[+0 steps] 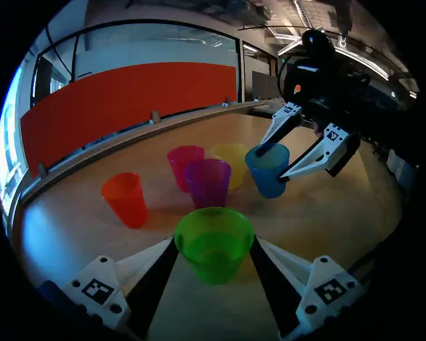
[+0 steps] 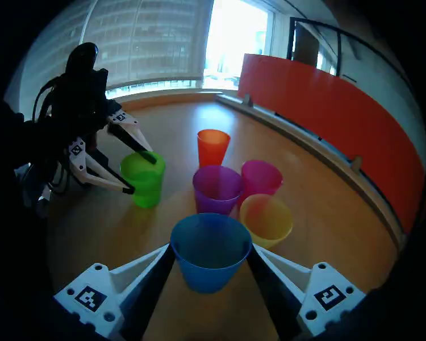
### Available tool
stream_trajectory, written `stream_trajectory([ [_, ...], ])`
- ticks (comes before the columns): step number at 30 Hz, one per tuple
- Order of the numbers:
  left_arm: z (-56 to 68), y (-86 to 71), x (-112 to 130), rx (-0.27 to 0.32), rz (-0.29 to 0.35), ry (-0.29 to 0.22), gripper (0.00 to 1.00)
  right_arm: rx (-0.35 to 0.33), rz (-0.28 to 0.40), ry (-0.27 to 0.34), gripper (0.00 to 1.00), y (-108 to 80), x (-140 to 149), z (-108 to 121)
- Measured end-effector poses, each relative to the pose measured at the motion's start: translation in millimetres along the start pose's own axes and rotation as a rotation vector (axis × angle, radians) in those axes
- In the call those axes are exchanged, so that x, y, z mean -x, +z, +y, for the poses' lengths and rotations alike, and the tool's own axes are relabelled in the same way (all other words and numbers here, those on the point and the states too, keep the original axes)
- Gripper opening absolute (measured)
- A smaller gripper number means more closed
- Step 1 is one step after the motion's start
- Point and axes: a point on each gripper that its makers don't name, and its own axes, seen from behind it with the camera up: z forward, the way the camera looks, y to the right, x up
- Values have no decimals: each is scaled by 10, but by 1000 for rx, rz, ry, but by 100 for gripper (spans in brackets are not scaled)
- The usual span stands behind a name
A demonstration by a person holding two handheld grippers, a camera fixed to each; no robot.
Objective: Pour water
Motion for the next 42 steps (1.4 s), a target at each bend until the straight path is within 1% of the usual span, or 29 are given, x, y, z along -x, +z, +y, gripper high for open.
stream_trajectory([
  [8,-18,-5,30,0,-5,-8,87,-2,1,-5,91,12,-2,-6],
  [20,-10,-18,61,5,-13,-11,87,-5,-5,-1,91,47,24,-24],
  [33,19,-35,128,6,-38,4,87,-5,-30,17,91,105,118,-25],
  [42,18,-46,147,12,-42,-18,87,-8,-32,20,92,80,142,-28],
])
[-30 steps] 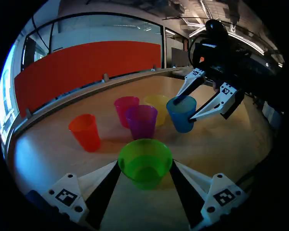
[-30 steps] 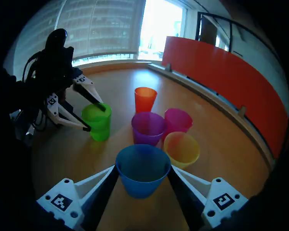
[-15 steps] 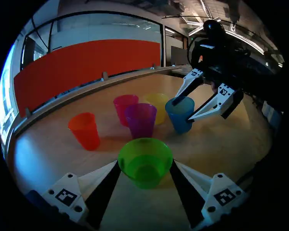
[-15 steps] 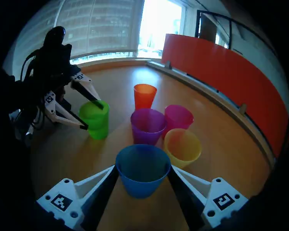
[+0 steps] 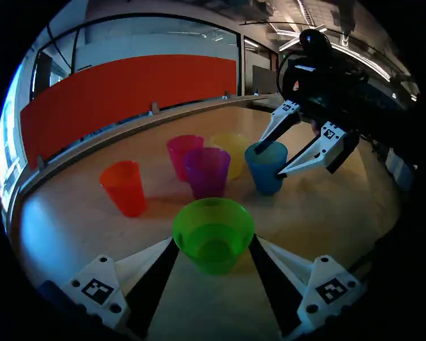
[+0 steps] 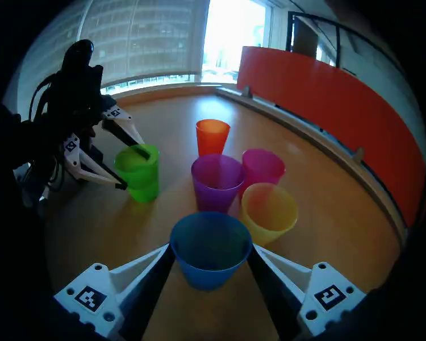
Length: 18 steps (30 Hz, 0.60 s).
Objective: Pour water
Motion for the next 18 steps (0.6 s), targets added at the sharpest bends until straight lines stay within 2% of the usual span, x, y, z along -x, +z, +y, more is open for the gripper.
stream_trajectory([
  [12,22,-16,56,-7,-28,9,88,2,-2,12,92,-35,56,-8],
  [18,22,-29,61,-5,-33,-11,88,1,-5,24,92,-59,103,-22],
])
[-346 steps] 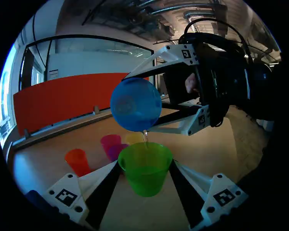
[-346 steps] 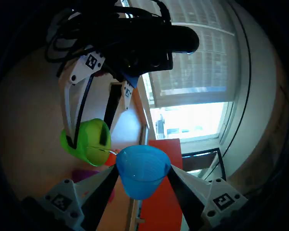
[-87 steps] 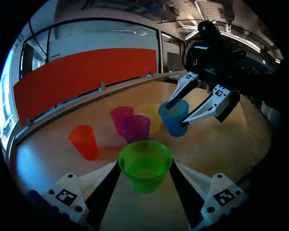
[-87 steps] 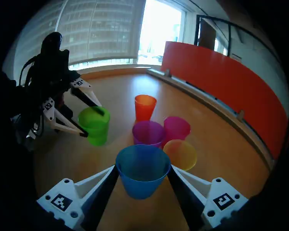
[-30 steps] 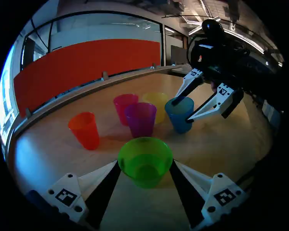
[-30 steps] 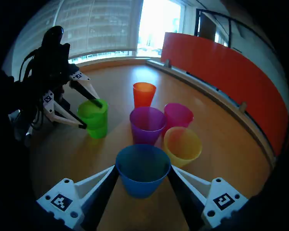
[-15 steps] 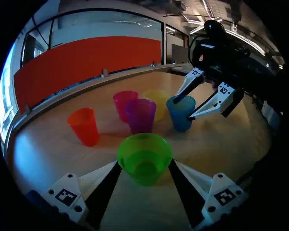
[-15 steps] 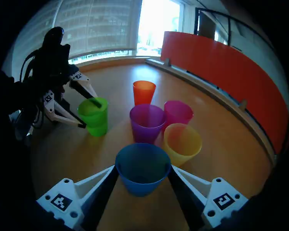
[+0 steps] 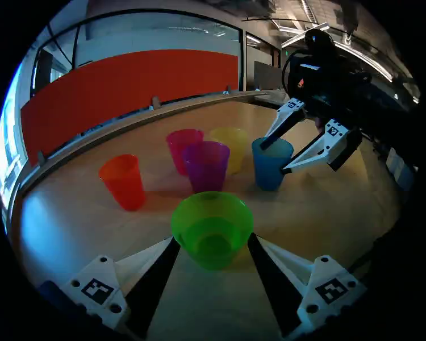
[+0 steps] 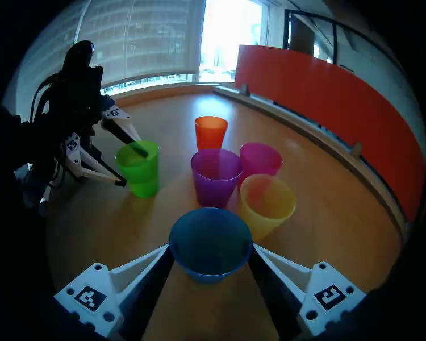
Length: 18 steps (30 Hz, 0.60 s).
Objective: Pour water
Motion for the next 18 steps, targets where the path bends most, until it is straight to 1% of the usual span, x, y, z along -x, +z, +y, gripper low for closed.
stream_trajectory([
  [9,19,-10,61,-3,-14,2,88,7,-26,-2,91,-7,148,-11],
  [18,32,-32,61,-1,-17,-6,87,9,-27,4,92,-30,194,-22],
])
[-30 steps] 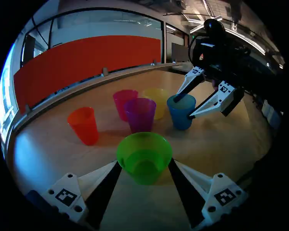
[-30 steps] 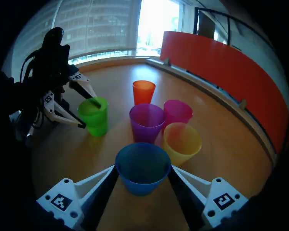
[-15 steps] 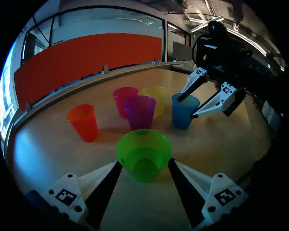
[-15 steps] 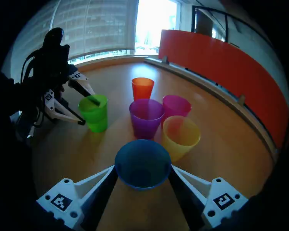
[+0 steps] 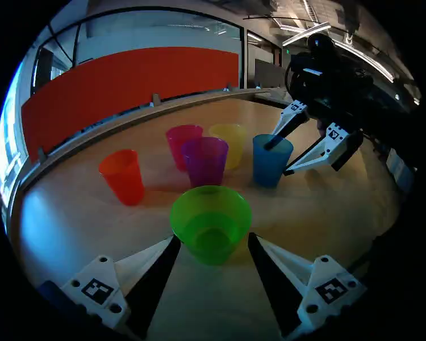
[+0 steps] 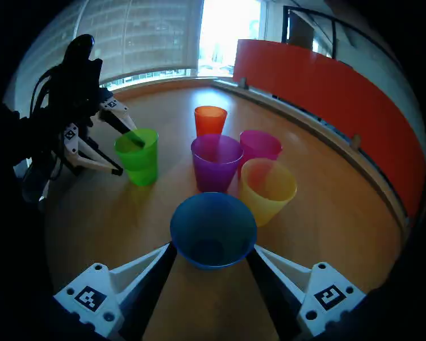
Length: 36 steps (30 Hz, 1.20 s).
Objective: Pour water
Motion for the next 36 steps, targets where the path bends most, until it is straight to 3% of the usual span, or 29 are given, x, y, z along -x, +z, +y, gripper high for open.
stream_trajectory([
  [15,-22,-111,36,-12,-7,10,88,24,-5,19,91,-98,125,28],
  [24,-76,-251,103,-41,-17,27,88,51,0,29,92,-257,187,60],
  [36,-231,-462,131,-104,-8,11,88,110,12,61,92,-541,326,135],
])
